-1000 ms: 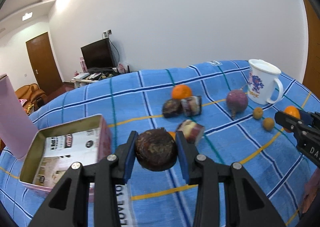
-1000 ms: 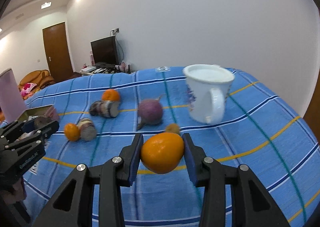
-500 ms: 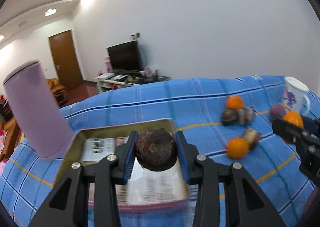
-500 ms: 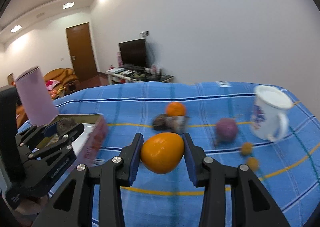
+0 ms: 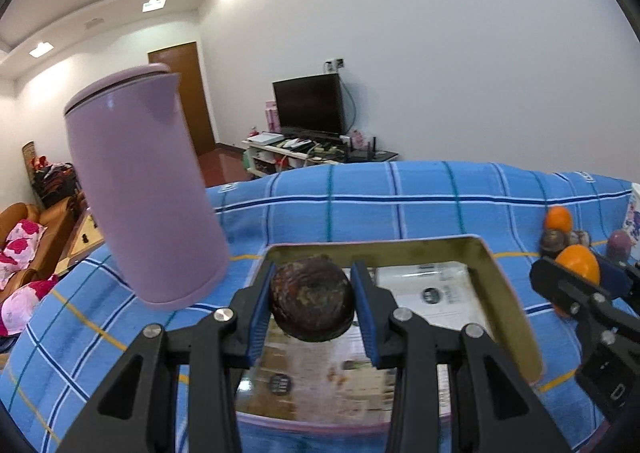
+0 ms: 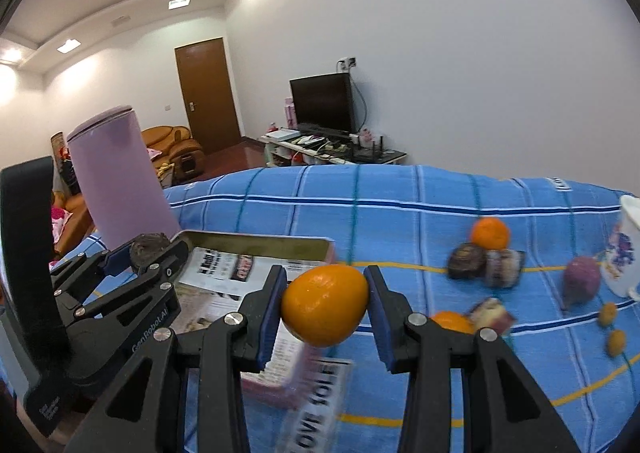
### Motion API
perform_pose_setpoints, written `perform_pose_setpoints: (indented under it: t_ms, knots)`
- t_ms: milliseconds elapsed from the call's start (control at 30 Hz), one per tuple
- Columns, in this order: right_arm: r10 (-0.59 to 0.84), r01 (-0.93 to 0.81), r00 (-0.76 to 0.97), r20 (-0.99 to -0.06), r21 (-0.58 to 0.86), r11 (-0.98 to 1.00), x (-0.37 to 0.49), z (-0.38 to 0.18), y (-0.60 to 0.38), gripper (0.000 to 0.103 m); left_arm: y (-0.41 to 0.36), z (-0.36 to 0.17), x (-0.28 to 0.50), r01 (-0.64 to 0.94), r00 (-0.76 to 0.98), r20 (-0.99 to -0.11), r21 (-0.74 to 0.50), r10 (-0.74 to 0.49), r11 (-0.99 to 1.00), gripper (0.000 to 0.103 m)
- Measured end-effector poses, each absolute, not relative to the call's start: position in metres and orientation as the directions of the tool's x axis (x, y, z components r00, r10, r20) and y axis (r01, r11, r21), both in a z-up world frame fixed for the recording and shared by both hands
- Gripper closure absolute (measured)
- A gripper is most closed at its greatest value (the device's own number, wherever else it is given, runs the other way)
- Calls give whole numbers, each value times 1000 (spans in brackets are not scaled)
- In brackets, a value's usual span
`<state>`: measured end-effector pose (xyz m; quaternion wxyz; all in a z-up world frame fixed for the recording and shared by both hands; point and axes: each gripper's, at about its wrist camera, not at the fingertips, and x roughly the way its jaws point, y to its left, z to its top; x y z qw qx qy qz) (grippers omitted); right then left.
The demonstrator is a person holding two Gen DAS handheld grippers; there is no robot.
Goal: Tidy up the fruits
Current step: 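Carry the dark fruit with the left tool while the right tool carries the orange to the tin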
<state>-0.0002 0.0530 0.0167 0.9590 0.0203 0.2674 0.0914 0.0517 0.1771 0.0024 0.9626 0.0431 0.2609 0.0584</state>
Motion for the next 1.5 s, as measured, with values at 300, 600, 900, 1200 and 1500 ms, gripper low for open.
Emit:
perform_pose_setpoints:
  t_ms: [300, 600, 900, 1200, 1500]
  knots:
    - [202, -191, 823, -531, 77, 979, 24, 0, 92, 61, 197, -7, 55, -134, 831, -520, 155, 196, 979, 63]
    - [221, -212, 801, -556, 81, 974, 30, -11, 97, 61, 196, -14, 59, -146, 807, -545, 189, 228, 971, 63]
    - [236, -237, 789, -567, 73, 969, 29, -11, 101, 61, 200, -15, 61, -164, 789, -564, 190, 244, 968, 63]
    - [265, -263, 788, -556, 86, 961, 27, -10, 101, 59, 201, -16, 62, -173, 781, -572, 188, 251, 967, 63]
    - [219, -191, 858, -465, 108, 976, 11, -2, 87, 41, 203, -16, 61, -180, 781, -570, 188, 257, 965, 63]
